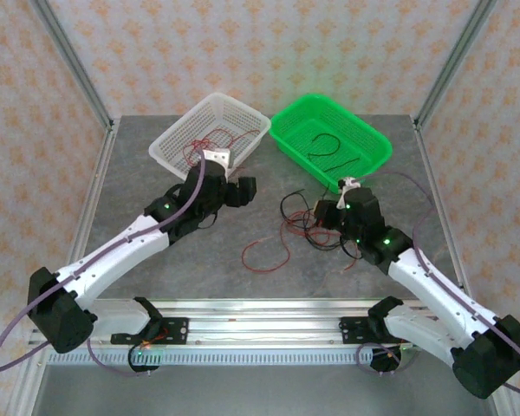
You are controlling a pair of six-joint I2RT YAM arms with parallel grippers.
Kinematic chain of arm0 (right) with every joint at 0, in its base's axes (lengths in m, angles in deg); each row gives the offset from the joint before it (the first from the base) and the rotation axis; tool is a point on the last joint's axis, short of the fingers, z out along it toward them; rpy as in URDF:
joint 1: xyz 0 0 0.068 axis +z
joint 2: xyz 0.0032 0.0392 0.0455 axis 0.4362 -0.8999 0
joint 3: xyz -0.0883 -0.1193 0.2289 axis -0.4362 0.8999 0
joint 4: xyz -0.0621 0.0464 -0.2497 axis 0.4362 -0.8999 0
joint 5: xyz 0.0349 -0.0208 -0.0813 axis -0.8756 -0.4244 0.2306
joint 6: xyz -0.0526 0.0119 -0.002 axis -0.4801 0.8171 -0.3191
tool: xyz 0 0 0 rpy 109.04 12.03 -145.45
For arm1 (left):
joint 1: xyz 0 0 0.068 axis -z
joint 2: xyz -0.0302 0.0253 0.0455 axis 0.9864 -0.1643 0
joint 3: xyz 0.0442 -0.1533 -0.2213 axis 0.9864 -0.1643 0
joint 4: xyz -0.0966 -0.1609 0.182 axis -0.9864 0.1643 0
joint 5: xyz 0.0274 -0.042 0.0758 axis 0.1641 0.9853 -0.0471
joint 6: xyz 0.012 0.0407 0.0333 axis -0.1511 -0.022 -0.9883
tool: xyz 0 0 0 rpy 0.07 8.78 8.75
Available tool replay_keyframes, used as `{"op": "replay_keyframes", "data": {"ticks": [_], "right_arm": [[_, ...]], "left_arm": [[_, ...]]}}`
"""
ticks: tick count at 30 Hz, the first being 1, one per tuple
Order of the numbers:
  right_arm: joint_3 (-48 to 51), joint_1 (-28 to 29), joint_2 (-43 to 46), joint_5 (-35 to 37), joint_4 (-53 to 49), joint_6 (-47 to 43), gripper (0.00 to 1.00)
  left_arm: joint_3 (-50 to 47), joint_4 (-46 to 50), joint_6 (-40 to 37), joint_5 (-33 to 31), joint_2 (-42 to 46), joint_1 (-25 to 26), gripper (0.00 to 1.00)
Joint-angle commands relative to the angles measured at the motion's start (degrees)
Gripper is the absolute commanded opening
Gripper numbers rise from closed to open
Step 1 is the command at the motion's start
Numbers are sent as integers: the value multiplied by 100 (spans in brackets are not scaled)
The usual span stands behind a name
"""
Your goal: Untangle the cables
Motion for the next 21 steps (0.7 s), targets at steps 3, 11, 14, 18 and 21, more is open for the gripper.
{"op": "replay_keyframes", "data": {"ticks": [3,11,14,18,21], "right_arm": [[-467,-18,184,-903,528,-642,0],[-955,-18,173,-1188,858,-610,0],[-1112,-18,147,-1223,979,-367,0],[-1384,-18,23,-965,881,187,0],[-1533,-18,-109,-769,669,642,0]], "left_arm": [[-548,-1025,-359,18,412,504,80],[-1242,-2111,-852,-337,500,1235,79],[-1512,-2677,-1178,-549,427,1543,79],[-1771,-3503,-1548,-813,192,1804,80],[-1897,-4191,-1734,-992,-124,1848,81]]}}
